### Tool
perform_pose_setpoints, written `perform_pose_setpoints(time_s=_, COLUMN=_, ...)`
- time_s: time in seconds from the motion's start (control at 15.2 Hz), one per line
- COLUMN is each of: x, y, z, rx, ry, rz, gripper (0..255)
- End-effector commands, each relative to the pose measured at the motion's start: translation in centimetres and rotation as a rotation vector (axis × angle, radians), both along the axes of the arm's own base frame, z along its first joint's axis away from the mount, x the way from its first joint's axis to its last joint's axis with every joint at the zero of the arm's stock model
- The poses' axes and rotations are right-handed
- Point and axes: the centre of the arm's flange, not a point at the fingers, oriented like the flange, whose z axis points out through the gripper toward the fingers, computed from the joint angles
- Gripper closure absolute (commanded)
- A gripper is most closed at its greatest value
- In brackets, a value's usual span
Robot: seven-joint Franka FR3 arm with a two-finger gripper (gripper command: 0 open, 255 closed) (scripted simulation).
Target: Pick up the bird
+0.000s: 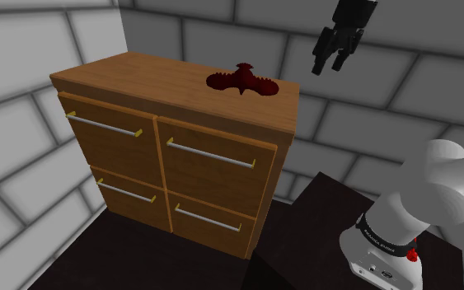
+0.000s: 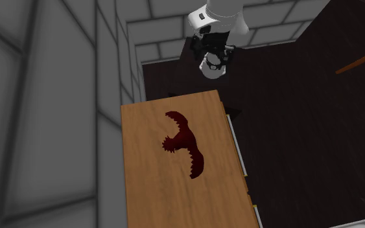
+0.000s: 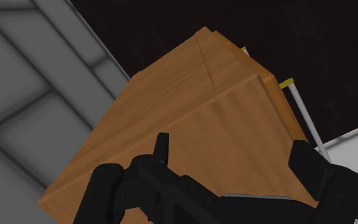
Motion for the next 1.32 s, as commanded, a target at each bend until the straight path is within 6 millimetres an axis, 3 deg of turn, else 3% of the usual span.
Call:
perform_pose_setpoints(time_s=0.0, x=0.0, y=0.0, z=0.0, rx=0.0, ry=0.0, rz=0.0, gripper=0)
perform_pose_setpoints(time_s=1.25, x=24.8, y=-4.1, z=-2.7, rx=-0.015, ry=0.018, rz=-0.083, gripper=0)
